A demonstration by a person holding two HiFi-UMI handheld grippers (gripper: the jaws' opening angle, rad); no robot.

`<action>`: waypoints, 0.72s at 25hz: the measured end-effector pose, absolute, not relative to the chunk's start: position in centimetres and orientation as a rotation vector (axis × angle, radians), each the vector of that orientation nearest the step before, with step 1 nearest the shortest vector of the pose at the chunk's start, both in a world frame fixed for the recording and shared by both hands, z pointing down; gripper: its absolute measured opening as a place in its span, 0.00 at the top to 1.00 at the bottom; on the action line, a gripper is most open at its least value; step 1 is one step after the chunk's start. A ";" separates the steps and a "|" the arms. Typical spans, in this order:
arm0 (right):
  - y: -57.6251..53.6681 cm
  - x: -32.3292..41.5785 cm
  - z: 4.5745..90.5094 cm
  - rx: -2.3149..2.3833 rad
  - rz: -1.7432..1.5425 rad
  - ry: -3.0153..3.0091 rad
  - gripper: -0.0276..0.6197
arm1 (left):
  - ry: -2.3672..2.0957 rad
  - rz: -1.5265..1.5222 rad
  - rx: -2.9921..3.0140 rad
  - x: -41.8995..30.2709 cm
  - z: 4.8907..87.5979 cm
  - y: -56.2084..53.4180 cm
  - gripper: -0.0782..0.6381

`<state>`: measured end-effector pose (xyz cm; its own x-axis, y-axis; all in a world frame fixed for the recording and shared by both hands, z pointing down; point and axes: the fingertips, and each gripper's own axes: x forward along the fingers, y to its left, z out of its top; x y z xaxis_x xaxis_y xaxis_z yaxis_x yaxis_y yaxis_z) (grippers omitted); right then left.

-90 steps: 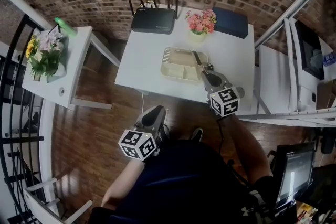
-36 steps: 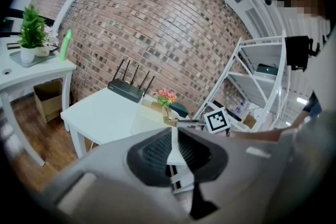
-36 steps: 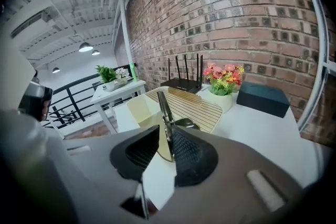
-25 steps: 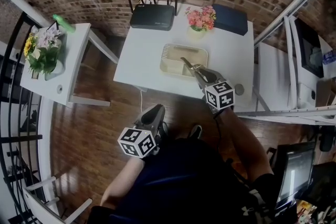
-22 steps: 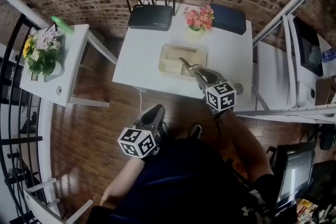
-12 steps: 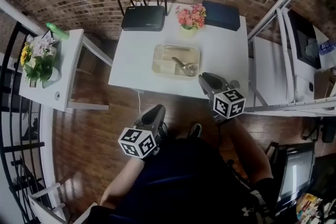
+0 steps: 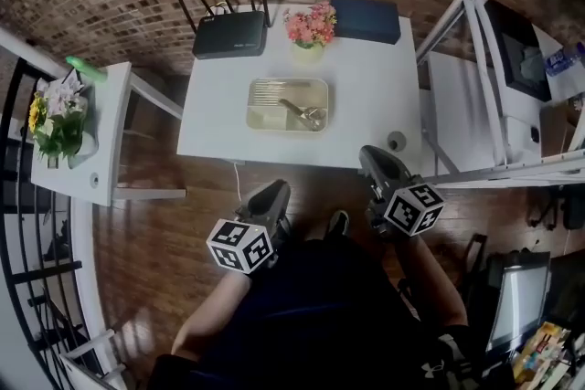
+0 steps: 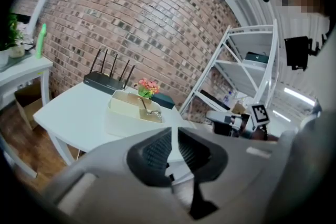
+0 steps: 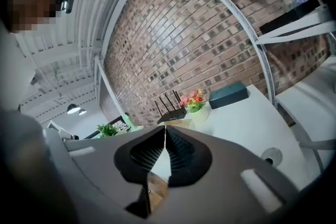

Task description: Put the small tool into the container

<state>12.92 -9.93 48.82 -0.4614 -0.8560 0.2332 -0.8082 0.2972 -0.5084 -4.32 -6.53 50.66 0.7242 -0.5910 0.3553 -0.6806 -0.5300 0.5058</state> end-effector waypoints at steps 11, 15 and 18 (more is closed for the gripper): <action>-6.5 12.7 48.2 -1.629 -0.857 2.416 0.94 | -0.847 0.226 2.349 -1.2 50.4 -6.4 0.84; -5.8 12.0 48.3 -1.636 -0.857 2.417 0.94 | -0.821 0.229 2.359 -0.8 50.4 -6.2 0.84; -5.6 11.7 48.3 -1.644 -0.853 2.421 0.94 | -0.807 0.227 2.364 -0.7 50.3 -6.1 0.84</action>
